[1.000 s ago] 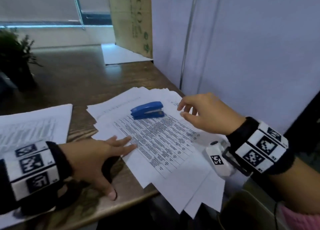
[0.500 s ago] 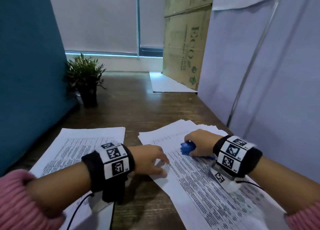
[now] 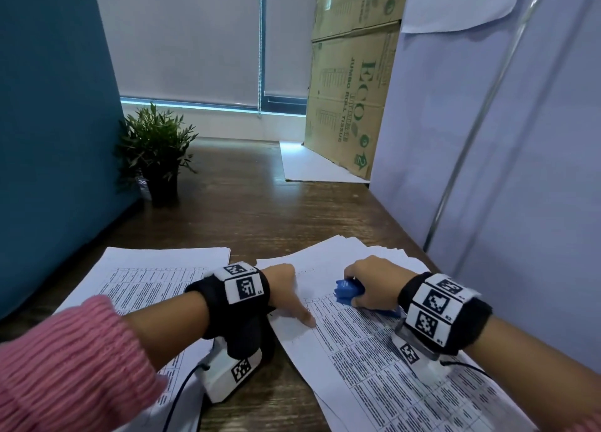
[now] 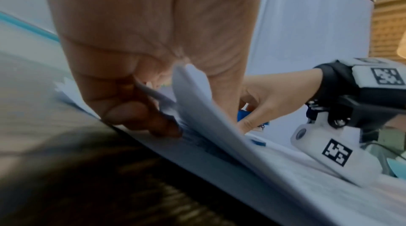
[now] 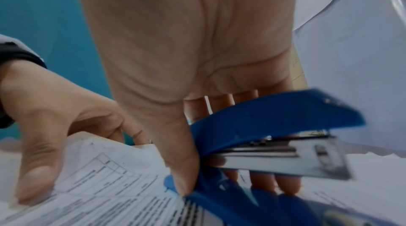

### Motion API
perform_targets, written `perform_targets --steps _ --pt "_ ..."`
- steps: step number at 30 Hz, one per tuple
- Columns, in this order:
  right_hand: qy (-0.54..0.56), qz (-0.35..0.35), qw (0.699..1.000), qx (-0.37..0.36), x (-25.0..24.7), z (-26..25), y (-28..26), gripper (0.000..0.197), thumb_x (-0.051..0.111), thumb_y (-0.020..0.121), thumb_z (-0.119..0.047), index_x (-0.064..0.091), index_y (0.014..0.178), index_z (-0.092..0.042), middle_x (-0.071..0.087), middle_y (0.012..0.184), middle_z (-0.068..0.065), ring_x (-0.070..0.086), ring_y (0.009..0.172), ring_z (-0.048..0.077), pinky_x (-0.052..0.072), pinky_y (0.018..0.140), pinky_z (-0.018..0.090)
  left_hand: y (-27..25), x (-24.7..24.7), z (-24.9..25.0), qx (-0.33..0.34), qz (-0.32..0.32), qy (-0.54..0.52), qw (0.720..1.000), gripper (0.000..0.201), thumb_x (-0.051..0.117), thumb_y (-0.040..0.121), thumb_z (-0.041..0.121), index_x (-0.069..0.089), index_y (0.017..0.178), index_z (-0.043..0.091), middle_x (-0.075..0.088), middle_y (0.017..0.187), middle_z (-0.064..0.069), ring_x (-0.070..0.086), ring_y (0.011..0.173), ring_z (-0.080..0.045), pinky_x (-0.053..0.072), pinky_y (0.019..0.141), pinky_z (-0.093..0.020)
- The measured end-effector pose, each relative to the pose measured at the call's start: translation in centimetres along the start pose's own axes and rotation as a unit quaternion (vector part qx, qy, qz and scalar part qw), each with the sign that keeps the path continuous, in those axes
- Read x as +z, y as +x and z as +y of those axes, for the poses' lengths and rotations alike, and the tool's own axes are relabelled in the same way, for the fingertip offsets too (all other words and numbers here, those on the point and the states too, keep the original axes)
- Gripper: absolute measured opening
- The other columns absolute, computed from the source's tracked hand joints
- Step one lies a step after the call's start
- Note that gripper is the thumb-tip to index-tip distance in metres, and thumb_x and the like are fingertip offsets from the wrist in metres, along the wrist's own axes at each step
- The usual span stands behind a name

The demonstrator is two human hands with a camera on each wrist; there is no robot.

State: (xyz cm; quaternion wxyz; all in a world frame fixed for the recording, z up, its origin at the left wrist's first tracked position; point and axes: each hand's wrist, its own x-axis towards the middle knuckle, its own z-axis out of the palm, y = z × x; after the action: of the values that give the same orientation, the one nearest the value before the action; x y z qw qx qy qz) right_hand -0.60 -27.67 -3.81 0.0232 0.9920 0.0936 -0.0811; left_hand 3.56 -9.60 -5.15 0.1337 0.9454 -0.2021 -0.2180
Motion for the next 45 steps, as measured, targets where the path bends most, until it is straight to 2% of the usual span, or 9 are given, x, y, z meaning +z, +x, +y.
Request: perform_targets --steps 8,15,21,23,26,29,32,38,45 --pt "0.059 0.039 0.995 0.065 -0.6 2.0 0.0 0.021 0.066 0.081 -0.026 0.063 0.094 -0.009 0.058 0.089 0.003 0.050 0.081 0.018 0.036 0.059 0.023 -0.6 0.2 -1.1 0.047 0.045 -0.097 0.993 0.070 0.083 0.067 0.025 0.040 0.121 0.019 0.053 0.115 0.002 0.051 0.098 -0.014 0.045 0.079 -0.026" --pt "0.078 0.055 0.971 0.220 -0.5 7.4 -0.7 0.035 0.063 0.084 -0.022 0.051 0.113 -0.007 0.058 0.115 0.013 0.054 0.094 0.026 0.038 0.071 0.027 -3.7 -4.4 -3.3 0.127 0.183 -0.200 0.954 0.060 0.086 0.059 0.007 0.046 0.101 0.022 0.060 0.102 0.000 0.060 0.095 -0.021 0.054 0.079 -0.038" --pt "0.156 0.011 0.968 0.198 -0.4 7.6 -1.5 0.048 0.056 0.090 -0.041 0.045 0.127 -0.012 0.053 0.131 0.009 0.052 0.110 0.022 0.040 0.088 0.027 -7.1 -8.9 -4.3 0.159 0.238 -0.233 0.929 0.051 0.083 0.061 0.000 0.053 0.099 0.015 0.067 0.101 -0.010 0.067 0.090 -0.027 0.057 0.075 -0.048" --pt "0.365 0.110 0.911 0.154 -1.6 7.0 -1.7 0.056 0.046 0.089 -0.057 0.048 0.128 -0.017 0.055 0.131 0.007 0.053 0.118 0.022 0.040 0.097 0.035 -8.3 -10.2 -4.5 0.165 0.242 -0.222 0.930 0.052 0.083 0.062 0.001 0.054 0.104 0.012 0.068 0.101 -0.010 0.067 0.089 -0.027 0.057 0.075 -0.050" --pt "0.610 0.188 0.768 0.056 -4.5 5.0 -2.7 0.056 0.053 0.078 -0.068 0.055 0.115 -0.026 0.065 0.113 -0.001 0.063 0.098 0.010 0.047 0.081 0.026 -10.1 -12.3 -4.3 0.186 0.257 -0.204 0.926 0.054 0.086 0.060 0.005 0.058 0.104 0.017 0.070 0.100 -0.006 0.069 0.087 -0.023 0.057 0.076 -0.045" --pt "0.607 0.200 0.768 -0.049 -6.5 2.5 -3.5 0.060 0.084 0.062 -0.039 0.059 0.113 -0.020 0.072 0.101 -0.009 0.069 0.093 0.006 0.053 0.075 0.016 -11.8 -14.2 -3.6 0.210 0.281 -0.182 0.919 0.042 0.083 0.064 0.002 0.059 0.097 0.012 0.071 0.095 -0.007 0.070 0.079 -0.016 0.059 0.068 -0.033" --pt "0.594 0.243 0.764 -0.061 -7.0 0.9 -3.5 0.058 0.076 0.066 -0.016 0.057 0.120 -0.005 0.070 0.109 0.002 0.068 0.099 0.013 0.055 0.085 0.025 -12.8 -15.0 -3.0 0.232 0.328 -0.207 0.892 0.042 0.082 0.066 0.007 0.059 0.101 0.012 0.071 0.096 -0.006 0.070 0.080 -0.014 0.059 0.072 -0.031" --pt "0.658 0.336 0.669 -0.078 -8.6 -0.9 -4.1 0.038 0.066 0.078 0.005 0.055 0.114 -0.003 0.067 0.107 0.007 0.070 0.081 0.003 0.055 0.068 0.015 -12.4 -12.9 -3.4 0.236 0.403 -0.448 0.763 0.062 0.073 0.071 0.029 0.047 0.126 0.012 0.067 0.108 -0.003 0.068 0.085 -0.006 0.056 0.065 -0.020" --pt "0.643 0.397 0.646 -0.110 -10.8 -3.3 -4.7 0.039 0.072 0.072 0.006 0.058 0.097 -0.020 0.068 0.098 -0.003 0.068 0.078 0.000 0.054 0.067 0.012 -12.5 -10.8 -2.6 0.246 0.383 -0.366 0.812 0.030 0.050 0.093 0.013 0.035 0.118 0.023 0.053 0.113 0.010 0.055 0.109 -0.013 0.048 0.095 -0.036"
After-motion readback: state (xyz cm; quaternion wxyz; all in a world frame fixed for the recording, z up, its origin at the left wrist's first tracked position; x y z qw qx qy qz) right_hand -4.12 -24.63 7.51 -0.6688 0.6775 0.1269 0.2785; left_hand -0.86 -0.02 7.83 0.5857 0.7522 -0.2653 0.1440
